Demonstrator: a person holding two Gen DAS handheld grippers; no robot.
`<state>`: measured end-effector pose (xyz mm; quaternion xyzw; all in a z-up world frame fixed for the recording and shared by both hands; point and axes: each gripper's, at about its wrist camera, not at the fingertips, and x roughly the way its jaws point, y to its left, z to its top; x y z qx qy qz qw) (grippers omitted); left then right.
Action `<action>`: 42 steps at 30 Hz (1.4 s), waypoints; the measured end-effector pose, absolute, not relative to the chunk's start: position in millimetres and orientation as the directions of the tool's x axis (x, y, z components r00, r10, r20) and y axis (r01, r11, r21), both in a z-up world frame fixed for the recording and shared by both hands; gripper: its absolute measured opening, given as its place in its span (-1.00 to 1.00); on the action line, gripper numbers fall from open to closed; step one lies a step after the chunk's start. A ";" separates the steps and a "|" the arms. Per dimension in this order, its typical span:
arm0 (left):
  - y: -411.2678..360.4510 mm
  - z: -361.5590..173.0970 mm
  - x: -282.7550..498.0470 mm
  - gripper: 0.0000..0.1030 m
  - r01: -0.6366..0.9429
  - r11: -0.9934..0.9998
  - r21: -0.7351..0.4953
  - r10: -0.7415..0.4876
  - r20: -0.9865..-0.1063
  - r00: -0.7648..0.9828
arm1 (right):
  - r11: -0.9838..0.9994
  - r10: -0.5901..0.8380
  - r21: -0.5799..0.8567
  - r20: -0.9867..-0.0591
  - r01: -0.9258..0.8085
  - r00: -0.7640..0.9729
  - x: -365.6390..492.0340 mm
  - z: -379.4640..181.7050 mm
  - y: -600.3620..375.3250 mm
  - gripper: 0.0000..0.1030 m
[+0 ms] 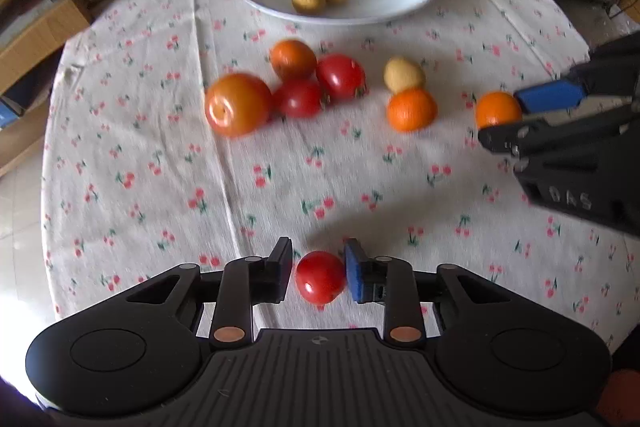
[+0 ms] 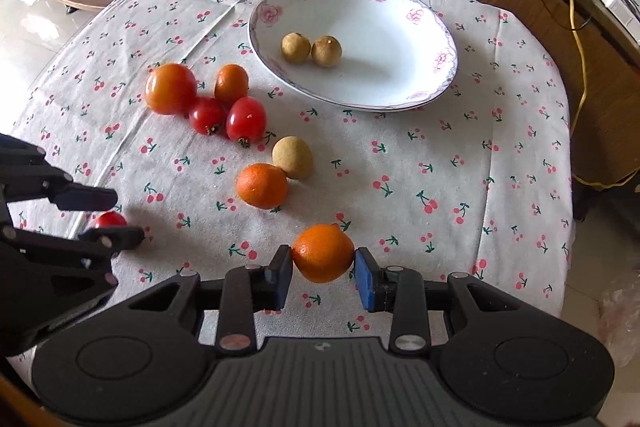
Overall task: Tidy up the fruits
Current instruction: 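Lift the tangerine with right tool while left tool lifts the red tomato, then carry the tangerine with right tool while left tool carries the tomato over the bowl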
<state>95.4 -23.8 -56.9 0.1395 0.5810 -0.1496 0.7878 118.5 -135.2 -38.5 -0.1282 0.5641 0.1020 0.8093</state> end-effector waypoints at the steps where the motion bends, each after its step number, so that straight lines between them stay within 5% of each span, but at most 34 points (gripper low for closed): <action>1: -23.9 -57.7 94.3 -0.24 0.397 0.916 0.048 -0.073 -0.956 0.283 | 0.945 0.023 -0.092 -0.939 -0.313 0.344 118.1 -38.1 -134.4 -0.34; 24: -24.5 -44.1 84.2 -0.37 0.392 0.916 0.084 -0.050 -0.946 0.320 | 0.945 0.053 -0.082 -0.917 -0.317 0.396 116.5 -23.5 -132.9 -0.34; 42: -41.3 -6.3 161.4 -0.36 0.350 0.934 0.063 -0.103 -0.893 0.437 | 0.970 0.018 -0.098 -0.880 -0.221 0.474 166.4 -4.8 -152.0 -0.34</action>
